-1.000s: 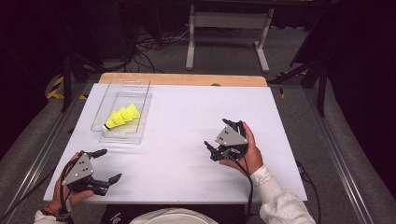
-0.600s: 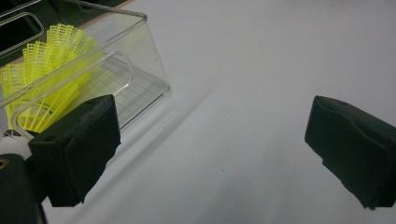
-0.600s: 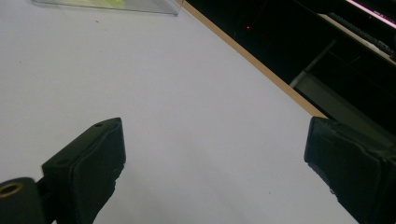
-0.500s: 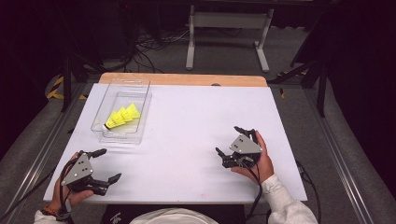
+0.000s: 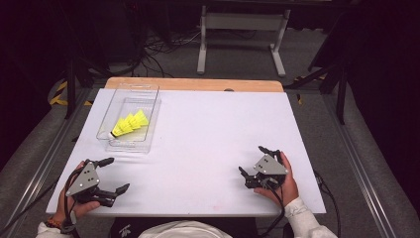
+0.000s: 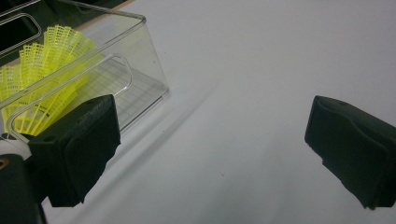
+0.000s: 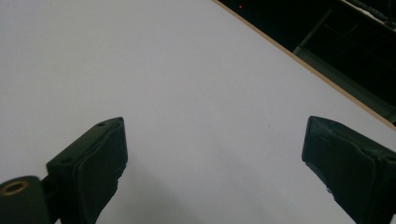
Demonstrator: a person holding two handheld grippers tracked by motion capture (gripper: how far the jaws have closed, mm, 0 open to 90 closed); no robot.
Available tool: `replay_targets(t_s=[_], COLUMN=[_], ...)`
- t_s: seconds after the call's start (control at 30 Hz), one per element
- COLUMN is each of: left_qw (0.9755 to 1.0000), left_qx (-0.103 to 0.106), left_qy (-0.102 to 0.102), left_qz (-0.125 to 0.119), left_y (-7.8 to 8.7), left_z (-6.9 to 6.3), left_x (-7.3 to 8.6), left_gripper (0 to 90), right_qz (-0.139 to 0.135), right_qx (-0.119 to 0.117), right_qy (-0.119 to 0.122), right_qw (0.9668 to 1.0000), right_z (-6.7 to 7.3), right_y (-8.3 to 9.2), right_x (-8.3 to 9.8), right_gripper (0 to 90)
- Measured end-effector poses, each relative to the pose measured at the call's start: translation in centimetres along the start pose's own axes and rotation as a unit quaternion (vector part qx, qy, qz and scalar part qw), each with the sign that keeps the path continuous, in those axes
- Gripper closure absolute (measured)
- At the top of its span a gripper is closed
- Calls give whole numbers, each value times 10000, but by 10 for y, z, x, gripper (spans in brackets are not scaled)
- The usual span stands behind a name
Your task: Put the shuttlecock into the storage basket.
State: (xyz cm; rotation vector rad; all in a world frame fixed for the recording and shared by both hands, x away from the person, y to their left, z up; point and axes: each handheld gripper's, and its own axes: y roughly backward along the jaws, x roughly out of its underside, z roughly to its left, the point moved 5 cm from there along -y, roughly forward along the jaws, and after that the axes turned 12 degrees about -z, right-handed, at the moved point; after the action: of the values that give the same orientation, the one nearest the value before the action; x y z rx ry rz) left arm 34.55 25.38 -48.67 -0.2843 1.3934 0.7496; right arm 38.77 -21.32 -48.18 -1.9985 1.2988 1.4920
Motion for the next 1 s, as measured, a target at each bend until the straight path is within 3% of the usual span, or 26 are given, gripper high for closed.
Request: replay_targets(t_s=[0.17, 0.23, 0.6, 1.0], left_qw=[10000, 10000, 9999, 9999], left_qx=[-9, -33, -92, -110], left_qy=[20, 8, 68, 41], left_qz=[-22, -30, 18, -28], left_y=[-1, 0, -3, 0], left_z=[0, 0, 4, 4], left_x=[-1, -1, 1, 0], left_gripper=[43, 42, 43, 42], right_qz=[47, -11, -221, -390], right_qx=[138, 123, 139, 322], right_qy=[38, -133, -302, -257], right_qw=[9999, 9998, 9992, 9984], right_z=[2, 1, -2, -6], right_y=[13, 19, 24, 27], right_x=[12, 16, 14, 6], right_gripper=[94, 96, 91, 86])
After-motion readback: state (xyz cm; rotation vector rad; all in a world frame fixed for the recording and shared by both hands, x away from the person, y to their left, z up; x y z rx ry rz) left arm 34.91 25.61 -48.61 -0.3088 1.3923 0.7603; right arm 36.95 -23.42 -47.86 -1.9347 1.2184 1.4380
